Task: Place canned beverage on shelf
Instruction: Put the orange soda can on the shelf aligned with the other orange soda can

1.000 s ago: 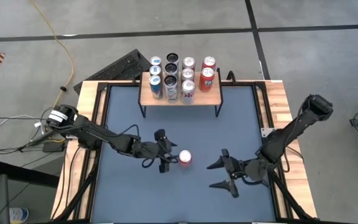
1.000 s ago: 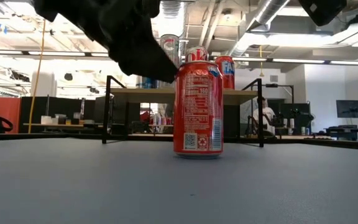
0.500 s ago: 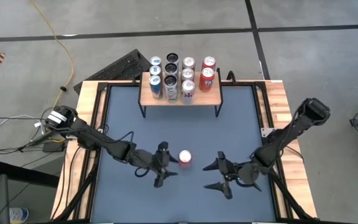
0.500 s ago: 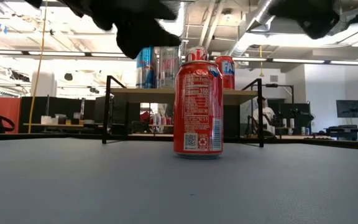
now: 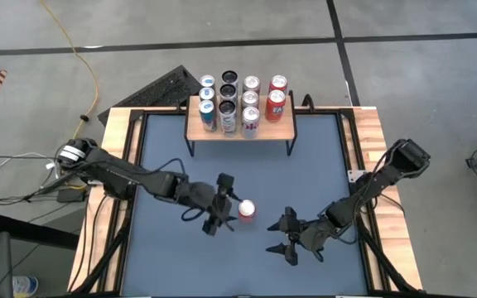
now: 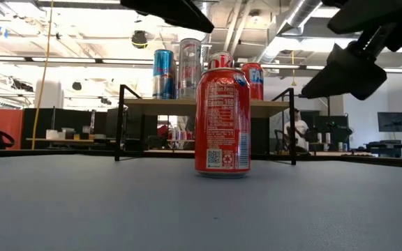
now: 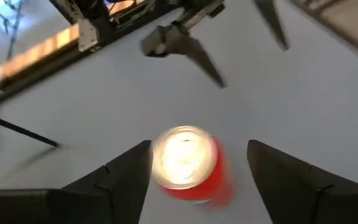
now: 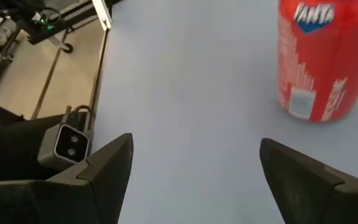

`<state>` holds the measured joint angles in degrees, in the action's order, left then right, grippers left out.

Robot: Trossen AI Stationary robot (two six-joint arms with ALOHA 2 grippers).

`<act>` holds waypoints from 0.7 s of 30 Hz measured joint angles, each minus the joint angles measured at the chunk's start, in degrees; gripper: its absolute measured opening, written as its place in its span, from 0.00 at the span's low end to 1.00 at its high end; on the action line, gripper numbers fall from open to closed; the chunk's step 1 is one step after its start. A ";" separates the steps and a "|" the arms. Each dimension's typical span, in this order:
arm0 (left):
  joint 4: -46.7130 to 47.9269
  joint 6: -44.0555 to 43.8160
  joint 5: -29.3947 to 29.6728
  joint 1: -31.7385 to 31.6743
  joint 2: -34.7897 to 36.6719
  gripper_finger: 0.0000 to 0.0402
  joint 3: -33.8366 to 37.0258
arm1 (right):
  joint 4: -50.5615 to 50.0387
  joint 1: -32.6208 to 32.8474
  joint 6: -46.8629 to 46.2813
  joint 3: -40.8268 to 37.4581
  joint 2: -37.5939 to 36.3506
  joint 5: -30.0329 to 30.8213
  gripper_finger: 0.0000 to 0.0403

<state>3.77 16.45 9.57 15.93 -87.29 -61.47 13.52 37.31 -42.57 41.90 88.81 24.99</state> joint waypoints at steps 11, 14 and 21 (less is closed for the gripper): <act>6.95 8.99 -11.28 -6.91 -3.06 0.77 -7.34 | -0.69 -0.01 -2.17 -0.01 0.44 -2.39 0.85; 8.58 8.94 -13.19 -8.17 -5.78 0.77 -9.47 | -1.28 -0.01 -2.76 0.07 0.74 -2.40 0.85; 11.94 10.34 -15.34 -8.74 -13.35 0.77 -13.85 | -3.03 0.04 -5.40 0.02 1.01 -2.42 0.85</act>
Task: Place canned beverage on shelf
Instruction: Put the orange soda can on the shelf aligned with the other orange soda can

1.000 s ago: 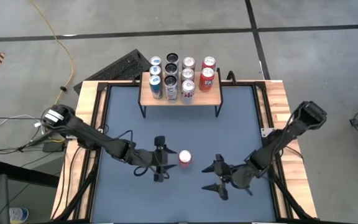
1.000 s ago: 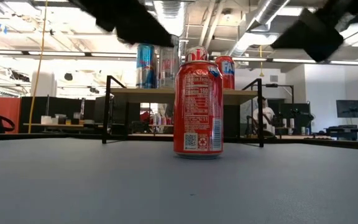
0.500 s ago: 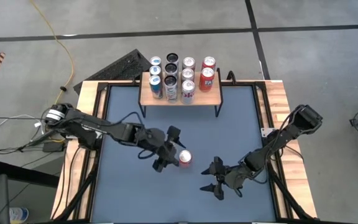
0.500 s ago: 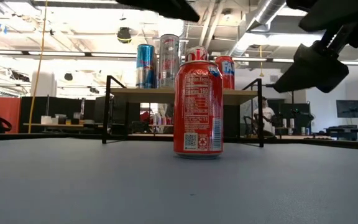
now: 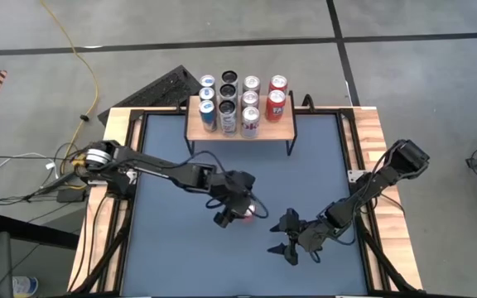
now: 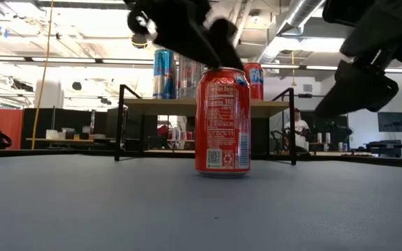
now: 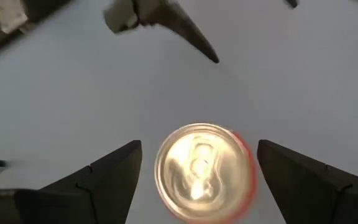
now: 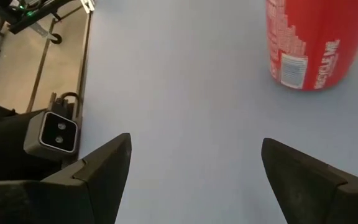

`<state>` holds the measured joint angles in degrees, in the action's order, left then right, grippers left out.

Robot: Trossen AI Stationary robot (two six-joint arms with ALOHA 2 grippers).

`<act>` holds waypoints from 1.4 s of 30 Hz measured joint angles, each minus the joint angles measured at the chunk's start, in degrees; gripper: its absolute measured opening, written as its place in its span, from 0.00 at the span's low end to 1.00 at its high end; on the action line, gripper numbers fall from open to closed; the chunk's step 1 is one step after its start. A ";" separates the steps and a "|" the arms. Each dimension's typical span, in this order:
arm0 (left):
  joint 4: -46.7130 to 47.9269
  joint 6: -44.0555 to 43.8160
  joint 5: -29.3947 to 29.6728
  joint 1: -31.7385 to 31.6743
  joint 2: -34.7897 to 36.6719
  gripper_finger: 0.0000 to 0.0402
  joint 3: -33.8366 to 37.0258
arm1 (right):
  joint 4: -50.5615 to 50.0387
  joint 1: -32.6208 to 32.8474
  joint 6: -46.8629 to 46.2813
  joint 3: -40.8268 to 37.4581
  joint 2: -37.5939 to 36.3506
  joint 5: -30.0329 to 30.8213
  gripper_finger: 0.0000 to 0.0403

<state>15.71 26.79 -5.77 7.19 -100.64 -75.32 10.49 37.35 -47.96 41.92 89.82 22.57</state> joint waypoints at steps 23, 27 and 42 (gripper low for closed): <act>0.63 -27.28 10.46 0.96 -6.19 0.72 -0.42 | -1.68 0.80 -6.77 -0.04 0.37 -0.13 0.85; 0.97 -38.25 18.93 2.97 -6.25 0.72 -0.38 | -2.68 0.80 -8.94 -0.04 0.35 0.47 0.85; 7.02 -81.15 52.91 9.71 -6.58 0.71 -0.07 | -2.30 0.80 -9.18 -0.04 0.35 3.04 0.85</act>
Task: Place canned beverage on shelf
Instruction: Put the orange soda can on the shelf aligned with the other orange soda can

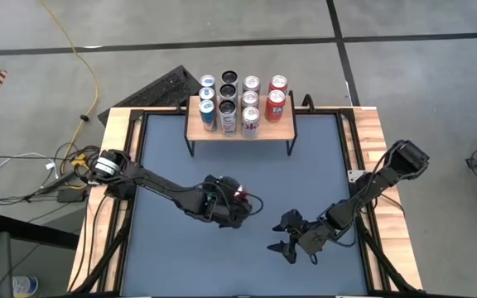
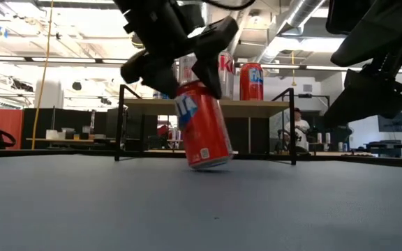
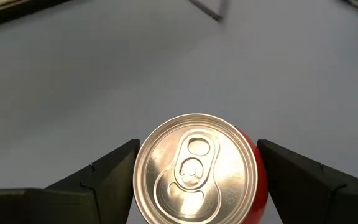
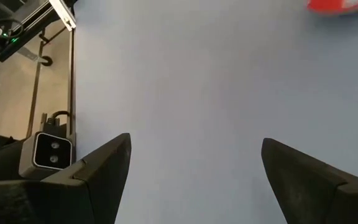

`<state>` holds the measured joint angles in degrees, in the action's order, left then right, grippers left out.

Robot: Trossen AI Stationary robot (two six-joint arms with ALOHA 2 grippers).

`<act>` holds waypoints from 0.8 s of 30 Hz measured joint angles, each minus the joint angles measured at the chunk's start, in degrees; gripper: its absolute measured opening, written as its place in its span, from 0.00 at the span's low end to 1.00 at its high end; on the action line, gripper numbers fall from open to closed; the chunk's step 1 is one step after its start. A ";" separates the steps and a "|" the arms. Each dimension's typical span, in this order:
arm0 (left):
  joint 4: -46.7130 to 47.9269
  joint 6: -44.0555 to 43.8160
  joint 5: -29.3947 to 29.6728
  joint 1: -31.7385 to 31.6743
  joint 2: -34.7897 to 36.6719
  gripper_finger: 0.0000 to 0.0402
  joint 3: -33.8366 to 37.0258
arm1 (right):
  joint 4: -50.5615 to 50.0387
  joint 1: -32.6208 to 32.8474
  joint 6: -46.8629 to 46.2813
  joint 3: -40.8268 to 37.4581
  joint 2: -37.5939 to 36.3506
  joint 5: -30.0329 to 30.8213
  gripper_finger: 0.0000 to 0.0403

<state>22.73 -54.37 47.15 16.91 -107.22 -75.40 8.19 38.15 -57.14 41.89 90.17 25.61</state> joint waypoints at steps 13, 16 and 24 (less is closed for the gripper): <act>6.60 -9.74 1.27 1.68 0.20 0.71 -0.20 | 0.00 -0.42 0.63 0.00 0.00 0.58 0.85; 12.90 -9.10 1.10 1.46 0.26 0.71 -0.24 | 0.00 -0.42 0.81 0.00 0.01 0.90 0.85; 24.35 -14.17 1.66 0.18 0.40 0.71 -1.05 | -0.06 -0.31 2.83 0.00 0.15 1.73 0.85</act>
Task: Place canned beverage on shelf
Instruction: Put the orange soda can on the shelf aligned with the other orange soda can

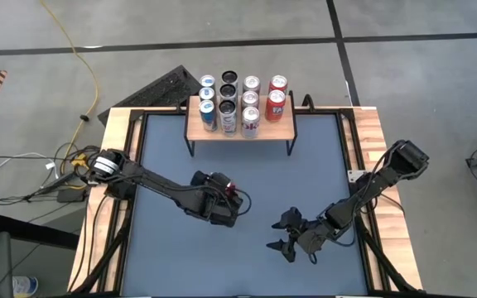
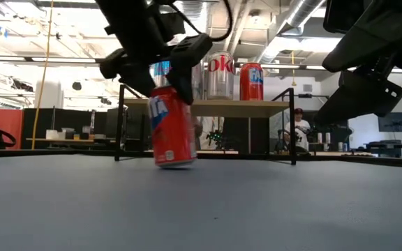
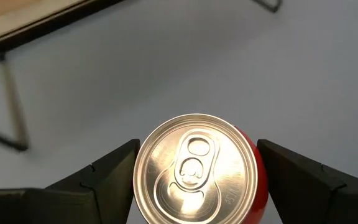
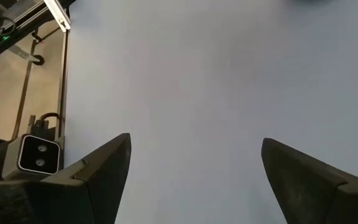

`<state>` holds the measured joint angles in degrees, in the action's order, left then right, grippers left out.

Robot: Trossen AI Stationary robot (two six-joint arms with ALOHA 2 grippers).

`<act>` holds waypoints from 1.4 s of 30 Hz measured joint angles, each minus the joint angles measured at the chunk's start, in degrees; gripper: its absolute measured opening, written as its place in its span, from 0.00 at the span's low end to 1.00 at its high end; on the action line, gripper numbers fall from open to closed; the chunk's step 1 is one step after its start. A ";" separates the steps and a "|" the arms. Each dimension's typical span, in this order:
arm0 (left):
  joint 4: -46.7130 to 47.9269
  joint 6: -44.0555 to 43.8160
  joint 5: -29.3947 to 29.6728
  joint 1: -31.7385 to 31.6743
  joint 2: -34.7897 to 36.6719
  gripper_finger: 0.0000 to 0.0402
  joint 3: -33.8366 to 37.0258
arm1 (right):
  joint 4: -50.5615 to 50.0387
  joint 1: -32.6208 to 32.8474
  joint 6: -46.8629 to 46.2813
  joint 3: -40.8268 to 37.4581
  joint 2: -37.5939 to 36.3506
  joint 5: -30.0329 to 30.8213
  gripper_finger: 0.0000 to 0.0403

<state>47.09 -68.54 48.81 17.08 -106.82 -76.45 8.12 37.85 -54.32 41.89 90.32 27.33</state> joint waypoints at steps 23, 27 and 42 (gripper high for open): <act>5.45 1.99 -4.85 0.44 -0.09 0.72 -2.88 | 0.02 -0.25 1.89 0.00 0.04 1.34 0.85; 1.57 5.51 -6.81 0.52 -0.02 0.74 -2.95 | 0.02 -0.93 1.89 0.00 0.04 1.29 0.85; 0.90 4.49 -3.25 0.60 -0.18 0.75 -2.82 | 0.13 -2.64 1.70 0.00 0.06 1.20 0.85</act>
<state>47.99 -64.05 45.56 17.68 -107.00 -79.26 8.25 35.20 -52.62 41.89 90.38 28.53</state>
